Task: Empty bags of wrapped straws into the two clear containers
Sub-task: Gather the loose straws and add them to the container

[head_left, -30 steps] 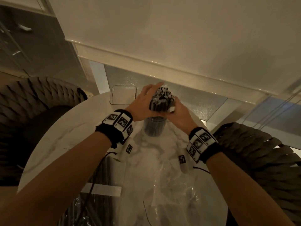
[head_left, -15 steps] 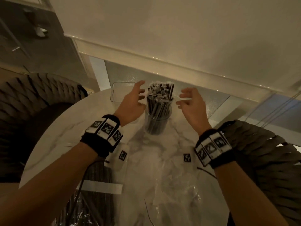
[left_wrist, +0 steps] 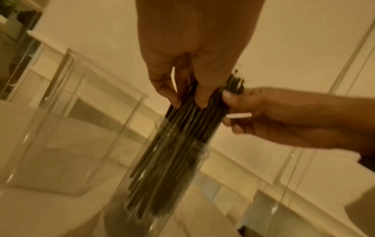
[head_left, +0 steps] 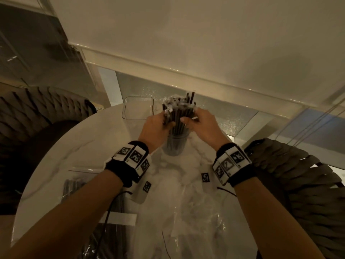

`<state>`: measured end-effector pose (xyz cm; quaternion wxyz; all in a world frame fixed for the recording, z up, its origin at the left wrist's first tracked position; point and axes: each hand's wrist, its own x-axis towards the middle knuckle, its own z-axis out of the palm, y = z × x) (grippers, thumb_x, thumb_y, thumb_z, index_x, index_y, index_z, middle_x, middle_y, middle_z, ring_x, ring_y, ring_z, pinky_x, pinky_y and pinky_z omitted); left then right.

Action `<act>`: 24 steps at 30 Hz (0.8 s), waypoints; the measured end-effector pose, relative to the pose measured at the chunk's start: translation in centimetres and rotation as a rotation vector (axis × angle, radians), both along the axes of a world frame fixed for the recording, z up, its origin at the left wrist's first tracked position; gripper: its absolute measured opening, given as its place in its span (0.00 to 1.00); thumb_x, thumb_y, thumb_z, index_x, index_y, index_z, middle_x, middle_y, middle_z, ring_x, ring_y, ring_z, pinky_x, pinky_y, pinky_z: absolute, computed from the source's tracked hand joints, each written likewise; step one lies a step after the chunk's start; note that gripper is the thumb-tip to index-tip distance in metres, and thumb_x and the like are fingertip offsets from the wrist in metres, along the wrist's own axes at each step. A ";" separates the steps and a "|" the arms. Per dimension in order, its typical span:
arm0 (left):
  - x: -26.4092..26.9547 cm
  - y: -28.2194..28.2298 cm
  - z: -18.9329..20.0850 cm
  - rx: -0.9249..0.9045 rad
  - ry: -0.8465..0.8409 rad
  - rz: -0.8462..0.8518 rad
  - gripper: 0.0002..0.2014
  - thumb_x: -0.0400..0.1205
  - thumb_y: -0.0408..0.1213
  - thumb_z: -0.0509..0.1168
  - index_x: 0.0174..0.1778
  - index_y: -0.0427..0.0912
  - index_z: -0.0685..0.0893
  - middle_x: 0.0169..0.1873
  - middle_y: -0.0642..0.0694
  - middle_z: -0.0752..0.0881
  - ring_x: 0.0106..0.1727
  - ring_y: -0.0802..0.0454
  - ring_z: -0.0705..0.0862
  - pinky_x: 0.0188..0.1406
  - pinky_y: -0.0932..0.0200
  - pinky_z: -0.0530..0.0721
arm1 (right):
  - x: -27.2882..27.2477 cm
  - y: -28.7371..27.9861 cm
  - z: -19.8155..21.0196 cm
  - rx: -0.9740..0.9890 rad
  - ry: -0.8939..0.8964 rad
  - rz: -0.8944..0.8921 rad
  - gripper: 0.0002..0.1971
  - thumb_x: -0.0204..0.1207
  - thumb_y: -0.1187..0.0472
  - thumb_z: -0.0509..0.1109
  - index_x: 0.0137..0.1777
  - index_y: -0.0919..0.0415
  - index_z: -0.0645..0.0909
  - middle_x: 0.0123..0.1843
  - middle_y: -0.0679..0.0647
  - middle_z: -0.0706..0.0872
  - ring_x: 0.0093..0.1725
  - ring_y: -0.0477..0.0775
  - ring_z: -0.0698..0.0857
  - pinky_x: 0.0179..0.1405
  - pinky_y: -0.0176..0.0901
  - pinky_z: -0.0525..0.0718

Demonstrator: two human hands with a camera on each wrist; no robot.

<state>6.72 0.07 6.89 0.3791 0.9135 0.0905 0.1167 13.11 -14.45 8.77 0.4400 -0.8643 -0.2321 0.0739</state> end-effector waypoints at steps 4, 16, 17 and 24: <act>1.0 1.8 2.3 0.045 0.094 -0.095 0.16 0.82 0.38 0.65 0.64 0.37 0.79 0.55 0.41 0.85 0.52 0.48 0.81 0.43 0.74 0.67 | 1.9 -1.3 0.7 -0.073 0.111 0.031 0.11 0.76 0.64 0.71 0.58 0.59 0.78 0.51 0.58 0.88 0.44 0.54 0.86 0.35 0.38 0.84; 0.5 3.0 1.8 -0.233 0.009 -0.010 0.16 0.74 0.30 0.73 0.52 0.40 0.74 0.40 0.51 0.82 0.36 0.58 0.84 0.30 0.73 0.80 | -0.1 -2.7 1.1 0.126 0.074 -0.117 0.21 0.73 0.74 0.68 0.64 0.60 0.73 0.56 0.55 0.81 0.45 0.56 0.88 0.44 0.41 0.85; 0.2 3.0 1.4 -0.249 0.003 -0.006 0.17 0.74 0.28 0.73 0.53 0.39 0.74 0.42 0.49 0.83 0.37 0.56 0.84 0.33 0.71 0.81 | -0.6 -2.9 0.7 0.143 0.054 -0.139 0.21 0.73 0.74 0.68 0.65 0.59 0.73 0.57 0.55 0.81 0.46 0.55 0.88 0.45 0.40 0.85; -1.5 1.8 -0.7 -0.169 -0.002 0.040 0.10 0.74 0.31 0.71 0.49 0.38 0.81 0.43 0.46 0.86 0.40 0.54 0.84 0.34 0.82 0.77 | -3.6 -2.1 -1.7 0.238 -0.109 -0.320 0.11 0.73 0.71 0.70 0.50 0.61 0.73 0.46 0.53 0.82 0.42 0.50 0.83 0.36 0.20 0.78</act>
